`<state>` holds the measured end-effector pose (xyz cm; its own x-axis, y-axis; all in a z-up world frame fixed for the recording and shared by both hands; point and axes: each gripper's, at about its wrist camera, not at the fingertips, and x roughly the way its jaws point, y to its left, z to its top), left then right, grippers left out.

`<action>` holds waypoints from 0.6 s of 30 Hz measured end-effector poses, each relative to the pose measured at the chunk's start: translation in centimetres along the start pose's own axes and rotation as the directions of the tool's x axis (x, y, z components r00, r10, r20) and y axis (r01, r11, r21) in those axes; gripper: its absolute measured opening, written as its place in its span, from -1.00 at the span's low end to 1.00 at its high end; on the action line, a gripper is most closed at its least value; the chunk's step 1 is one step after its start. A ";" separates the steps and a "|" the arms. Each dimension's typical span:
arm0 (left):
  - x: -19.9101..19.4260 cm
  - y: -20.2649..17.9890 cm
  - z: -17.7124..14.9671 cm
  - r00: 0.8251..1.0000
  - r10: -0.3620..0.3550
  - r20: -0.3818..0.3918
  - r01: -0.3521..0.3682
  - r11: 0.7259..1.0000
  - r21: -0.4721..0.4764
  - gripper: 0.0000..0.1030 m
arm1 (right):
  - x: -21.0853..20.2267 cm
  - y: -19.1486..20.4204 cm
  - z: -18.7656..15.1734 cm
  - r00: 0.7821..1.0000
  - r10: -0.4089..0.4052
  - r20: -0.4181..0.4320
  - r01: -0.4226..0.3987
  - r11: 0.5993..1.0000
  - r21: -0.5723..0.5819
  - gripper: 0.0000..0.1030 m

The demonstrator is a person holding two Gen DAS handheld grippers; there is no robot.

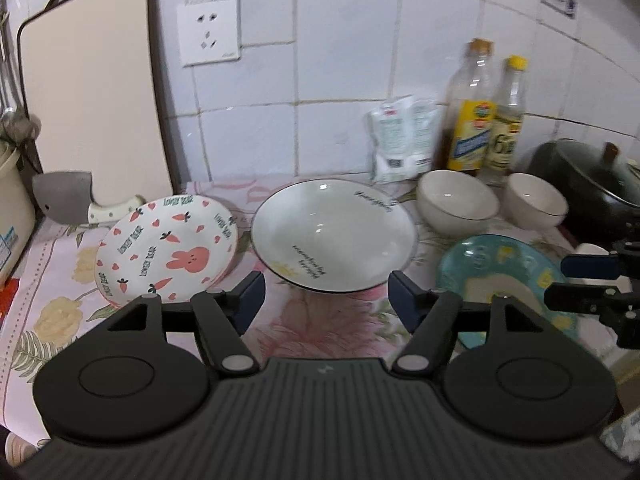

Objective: Organize plates and bowls

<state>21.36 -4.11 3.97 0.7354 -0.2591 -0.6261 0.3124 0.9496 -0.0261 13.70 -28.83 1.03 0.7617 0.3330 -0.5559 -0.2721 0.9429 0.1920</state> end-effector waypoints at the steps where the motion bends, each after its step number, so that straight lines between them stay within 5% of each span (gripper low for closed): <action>1: -0.5 -0.4 -0.1 1.000 -0.009 0.005 0.009 1.000 0.008 0.34 | -0.7 0.0 -0.3 1.000 -0.005 0.005 0.005 1.000 -0.001 0.05; 18: -0.7 -6.5 -3.1 0.978 -0.205 -0.047 0.209 0.974 0.084 0.35 | -4.2 -2.3 -7.7 0.998 -0.045 -0.031 0.049 0.988 0.148 0.08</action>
<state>16.94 -9.59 2.21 0.6265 -0.4399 -0.6435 0.5086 0.8563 -0.0902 6.61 -32.42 -3.36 0.7543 0.2900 -0.5890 -0.1442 0.9484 0.2822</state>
